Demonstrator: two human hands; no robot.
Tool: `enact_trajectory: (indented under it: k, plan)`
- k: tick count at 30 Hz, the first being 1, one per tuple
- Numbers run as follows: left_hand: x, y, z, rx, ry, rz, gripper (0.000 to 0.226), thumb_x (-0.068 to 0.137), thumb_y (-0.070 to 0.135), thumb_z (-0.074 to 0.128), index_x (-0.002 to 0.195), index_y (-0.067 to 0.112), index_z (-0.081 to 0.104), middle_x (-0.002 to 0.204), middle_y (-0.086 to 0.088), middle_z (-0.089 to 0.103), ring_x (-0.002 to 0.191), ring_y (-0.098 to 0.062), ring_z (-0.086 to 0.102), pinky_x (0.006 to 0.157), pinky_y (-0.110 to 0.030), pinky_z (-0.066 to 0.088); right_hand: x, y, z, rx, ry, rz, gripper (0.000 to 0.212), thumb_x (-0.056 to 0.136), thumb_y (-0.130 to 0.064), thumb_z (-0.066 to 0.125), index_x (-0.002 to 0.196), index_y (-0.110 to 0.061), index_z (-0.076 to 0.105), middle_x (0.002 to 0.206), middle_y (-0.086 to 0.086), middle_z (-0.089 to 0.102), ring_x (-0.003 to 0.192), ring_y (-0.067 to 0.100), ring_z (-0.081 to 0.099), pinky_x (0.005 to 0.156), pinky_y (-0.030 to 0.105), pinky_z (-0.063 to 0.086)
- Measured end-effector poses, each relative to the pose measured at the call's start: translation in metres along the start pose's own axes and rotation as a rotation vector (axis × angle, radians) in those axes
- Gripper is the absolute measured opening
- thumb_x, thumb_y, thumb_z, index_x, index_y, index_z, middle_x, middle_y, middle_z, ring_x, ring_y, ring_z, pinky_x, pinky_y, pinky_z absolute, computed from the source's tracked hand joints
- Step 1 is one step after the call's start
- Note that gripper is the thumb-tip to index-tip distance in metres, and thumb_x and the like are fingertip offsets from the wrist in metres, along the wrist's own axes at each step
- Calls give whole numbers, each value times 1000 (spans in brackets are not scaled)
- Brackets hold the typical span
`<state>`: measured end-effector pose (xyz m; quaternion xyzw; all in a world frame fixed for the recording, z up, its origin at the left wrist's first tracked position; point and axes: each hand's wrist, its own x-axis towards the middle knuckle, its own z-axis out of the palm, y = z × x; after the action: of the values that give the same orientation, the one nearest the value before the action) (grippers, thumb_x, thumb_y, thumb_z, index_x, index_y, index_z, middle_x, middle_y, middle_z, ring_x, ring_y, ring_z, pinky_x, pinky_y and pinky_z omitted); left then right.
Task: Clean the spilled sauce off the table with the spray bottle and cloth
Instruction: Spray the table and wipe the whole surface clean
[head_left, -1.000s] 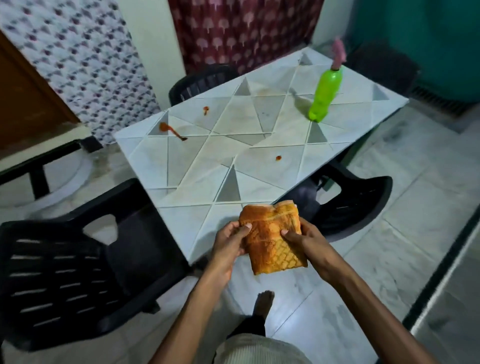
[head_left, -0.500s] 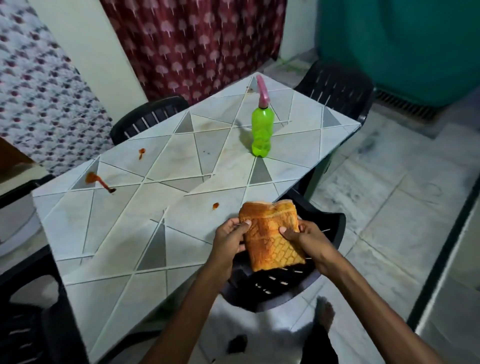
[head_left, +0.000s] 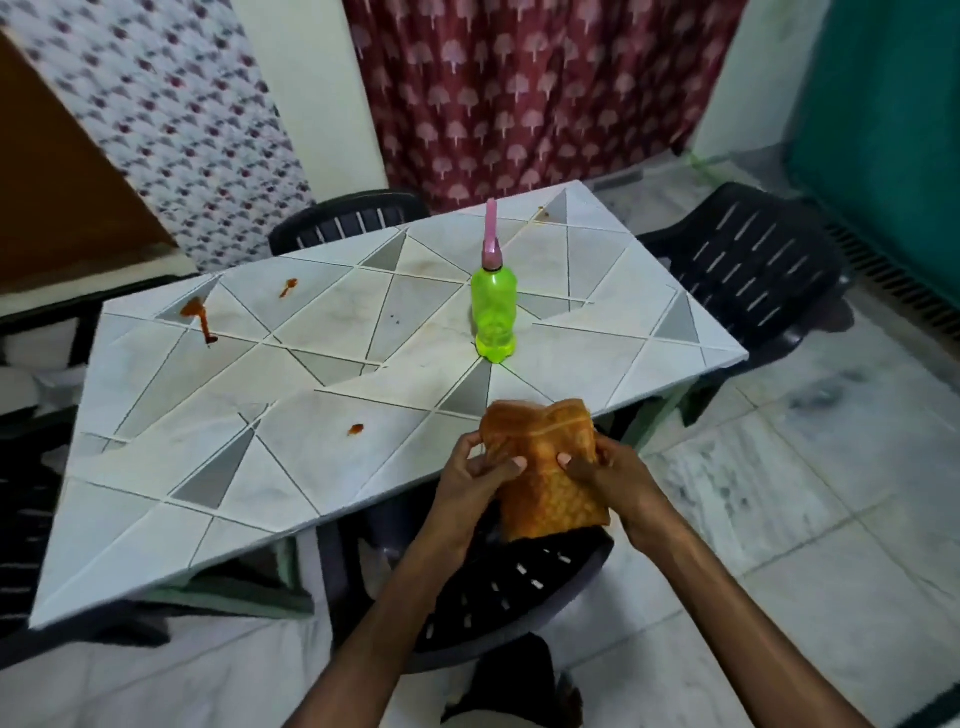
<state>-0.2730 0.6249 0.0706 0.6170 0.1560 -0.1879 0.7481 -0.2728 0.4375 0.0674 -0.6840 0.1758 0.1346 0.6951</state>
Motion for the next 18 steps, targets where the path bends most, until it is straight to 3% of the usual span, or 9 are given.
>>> enact_trajectory:
  k: [5, 7, 10, 12, 14, 16, 18]
  plan:
    - [43, 2, 39, 70, 119, 86, 67, 68, 19, 89, 122, 38, 53, 109, -6, 71, 98, -19, 71, 87, -44, 58, 67, -13, -31, -64, -43, -31, 29, 87, -12, 76, 116, -11, 70, 105, 7, 76, 85, 14, 73, 63, 20, 57]
    - [62, 2, 50, 135, 209, 136, 69, 63, 27, 90, 116, 49, 51, 108, -1, 70, 97, -15, 70, 85, -41, 59, 93, -21, -37, -70, -85, -7, 29, 87, -13, 76, 115, -12, 71, 105, 8, 76, 85, 16, 74, 64, 25, 59]
    - [92, 2, 68, 145, 300, 219, 67, 66, 25, 85, 115, 53, 49, 104, 8, 70, 93, -9, 70, 81, -36, 59, 127, -38, -47, -49, -164, 15, 20, 94, -20, 68, 113, -14, 71, 103, 6, 77, 81, 12, 74, 61, 23, 57]
    - [111, 5, 79, 117, 339, 231, 69, 66, 22, 82, 121, 46, 48, 97, 8, 71, 88, -8, 71, 78, -36, 59, 148, -51, -57, -6, -227, 79, 20, 100, -24, 58, 113, -17, 71, 100, 5, 77, 80, 13, 74, 60, 26, 56]
    - [126, 9, 91, 23, 368, 256, 68, 69, 5, 81, 123, 33, 50, 90, 7, 73, 84, -8, 70, 79, -37, 58, 168, -62, -68, 13, -291, 133, 24, 101, -28, 53, 114, -19, 71, 96, 2, 77, 80, 18, 73, 62, 30, 55]
    - [136, 16, 103, -49, 391, 256, 66, 73, -9, 77, 125, 22, 51, 91, 4, 73, 83, -6, 69, 81, -38, 56, 187, -71, -79, -12, -346, 160, 24, 100, -28, 53, 114, -19, 70, 94, 1, 76, 81, 20, 71, 65, 32, 55]
    - [143, 20, 111, -73, 415, 251, 66, 73, -10, 77, 127, 18, 50, 95, -1, 71, 81, -2, 68, 78, -32, 57, 200, -76, -89, -35, -391, 137, 23, 99, -23, 57, 117, -17, 70, 99, 2, 76, 89, 22, 71, 70, 34, 57]
